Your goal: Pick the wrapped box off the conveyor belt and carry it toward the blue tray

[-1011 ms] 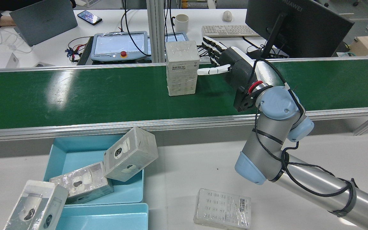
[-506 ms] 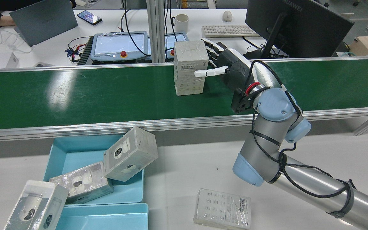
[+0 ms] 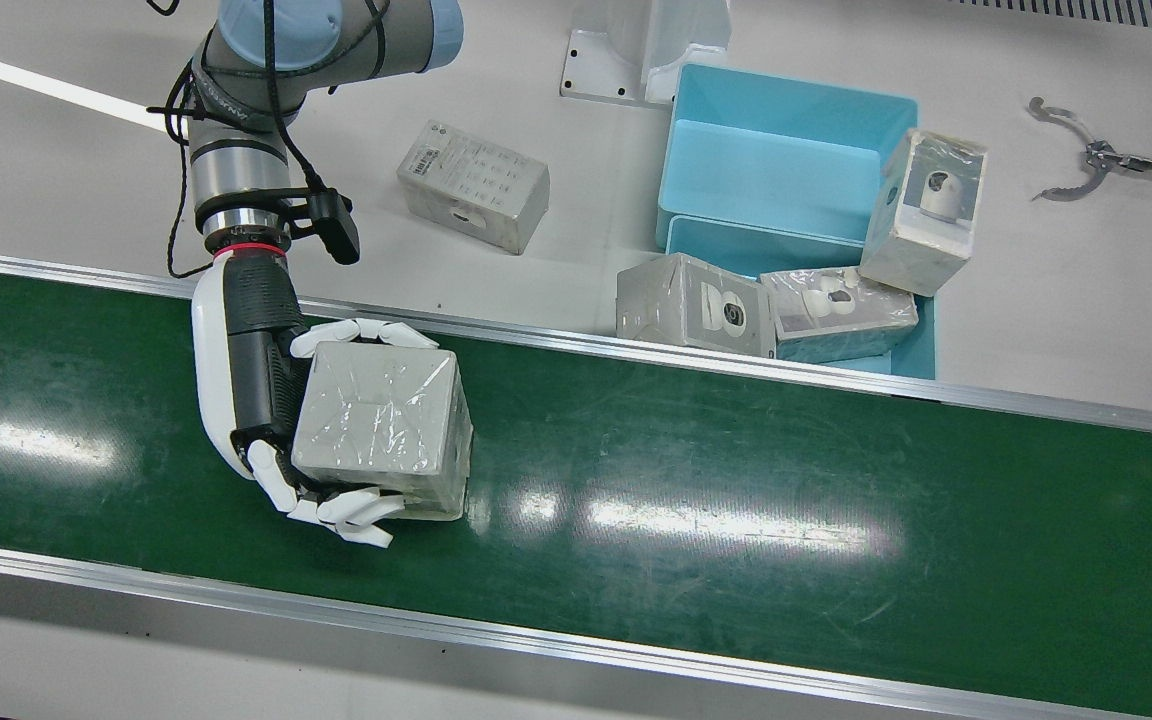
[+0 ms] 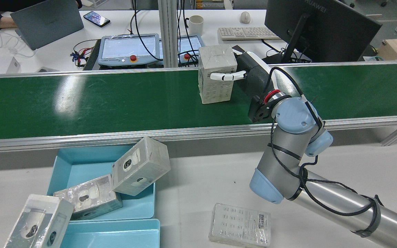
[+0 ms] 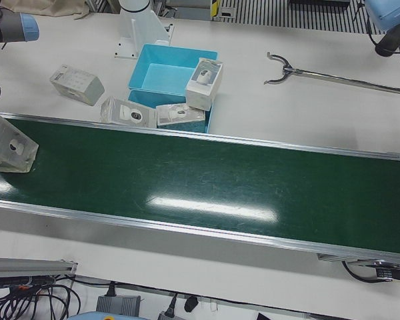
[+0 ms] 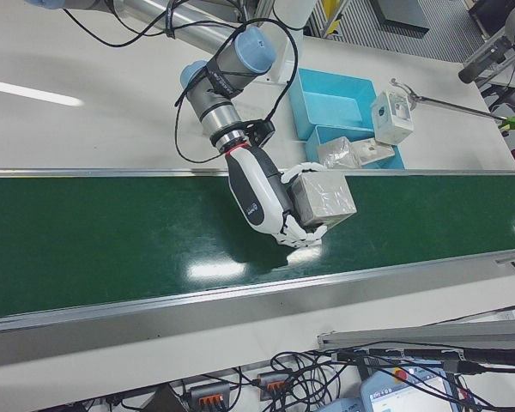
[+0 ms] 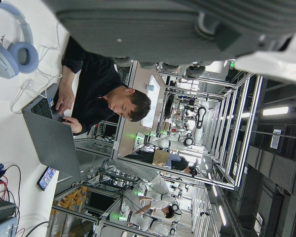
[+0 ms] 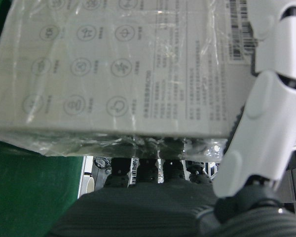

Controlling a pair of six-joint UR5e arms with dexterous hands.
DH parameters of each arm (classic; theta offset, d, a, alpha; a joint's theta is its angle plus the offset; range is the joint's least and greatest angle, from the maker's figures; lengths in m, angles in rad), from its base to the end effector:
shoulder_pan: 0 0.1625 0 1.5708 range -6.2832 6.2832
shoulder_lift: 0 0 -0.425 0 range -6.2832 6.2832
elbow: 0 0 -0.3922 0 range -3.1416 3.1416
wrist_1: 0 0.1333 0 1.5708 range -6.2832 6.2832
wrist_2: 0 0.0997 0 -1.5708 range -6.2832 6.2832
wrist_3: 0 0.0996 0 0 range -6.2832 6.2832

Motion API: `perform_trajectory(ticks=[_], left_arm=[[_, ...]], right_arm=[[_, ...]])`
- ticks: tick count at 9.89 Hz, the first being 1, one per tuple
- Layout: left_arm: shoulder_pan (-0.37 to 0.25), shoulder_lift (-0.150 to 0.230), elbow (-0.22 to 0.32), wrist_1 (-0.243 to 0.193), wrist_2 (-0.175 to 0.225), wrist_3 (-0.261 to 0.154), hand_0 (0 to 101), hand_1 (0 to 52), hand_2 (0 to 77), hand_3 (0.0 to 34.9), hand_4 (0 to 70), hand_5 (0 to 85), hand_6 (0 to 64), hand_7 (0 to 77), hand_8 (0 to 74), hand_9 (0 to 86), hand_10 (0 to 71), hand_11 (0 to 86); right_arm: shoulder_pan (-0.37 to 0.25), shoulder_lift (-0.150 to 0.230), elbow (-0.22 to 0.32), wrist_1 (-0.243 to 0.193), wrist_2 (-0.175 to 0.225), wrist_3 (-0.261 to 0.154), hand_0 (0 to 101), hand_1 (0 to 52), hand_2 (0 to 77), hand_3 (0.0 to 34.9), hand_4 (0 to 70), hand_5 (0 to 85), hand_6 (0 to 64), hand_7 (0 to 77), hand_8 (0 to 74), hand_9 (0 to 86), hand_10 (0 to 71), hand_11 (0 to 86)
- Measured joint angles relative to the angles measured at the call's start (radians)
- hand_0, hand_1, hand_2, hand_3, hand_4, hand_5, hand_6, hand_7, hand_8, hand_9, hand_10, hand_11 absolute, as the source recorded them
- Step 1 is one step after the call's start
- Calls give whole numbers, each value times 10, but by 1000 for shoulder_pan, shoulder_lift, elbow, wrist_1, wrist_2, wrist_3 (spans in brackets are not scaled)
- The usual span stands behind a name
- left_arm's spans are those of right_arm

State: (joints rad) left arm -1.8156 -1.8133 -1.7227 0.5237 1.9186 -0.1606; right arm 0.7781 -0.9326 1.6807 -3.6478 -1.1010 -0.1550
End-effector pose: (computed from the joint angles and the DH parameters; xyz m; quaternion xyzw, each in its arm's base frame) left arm -0.2283 -0.5038 0.5353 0.1025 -0.6549 0.7478 0.0371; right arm -0.3383 -0.5839 0.3126 -0.1037 -0.7720 0.6172 0.1106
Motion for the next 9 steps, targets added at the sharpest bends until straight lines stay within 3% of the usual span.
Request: perform_trajectory(ticks=[1, 2, 3, 4, 7, 9], left_arm=[[0, 0, 0, 0, 0, 0, 0, 0, 5, 0, 0, 11, 0, 5, 0, 0, 0, 0], [0, 0, 0, 0, 0, 0, 0, 0, 5, 0, 0, 11, 0, 5, 0, 0, 0, 0], [0, 0, 0, 0, 0, 0, 0, 0, 11, 0, 0, 11, 0, 0, 0, 0, 0, 0], [0, 0, 0, 0, 0, 0, 0, 0, 5, 0, 0, 11, 0, 0, 0, 0, 0, 0], [0, 0, 0, 0, 0, 0, 0, 0, 5, 0, 0, 11, 0, 5, 0, 0, 5, 0], [0, 0, 0, 0, 0, 0, 0, 0, 5, 0, 0, 11, 0, 0, 0, 0, 5, 0]], right_arm=[[0, 0, 3, 0, 1, 0, 455, 22, 256, 0, 125, 387, 175, 256, 213, 153, 147, 196], [0, 0, 7, 0, 1, 0, 443, 22, 245, 0, 131, 507, 273, 327, 371, 305, 229, 355], [0, 0, 14, 0, 1, 0, 440, 16, 278, 0, 169, 540, 333, 344, 442, 327, 273, 393], [0, 5, 23, 3, 1, -3, 439, 16, 295, 0, 169, 551, 349, 349, 480, 333, 305, 415], [-11, 51, 61, 69, 1, -52, 443, 16, 295, 0, 175, 556, 349, 349, 491, 333, 360, 442], [-59, 94, 106, 90, 7, -77, 444, 16, 295, 0, 180, 556, 349, 349, 491, 333, 382, 453]])
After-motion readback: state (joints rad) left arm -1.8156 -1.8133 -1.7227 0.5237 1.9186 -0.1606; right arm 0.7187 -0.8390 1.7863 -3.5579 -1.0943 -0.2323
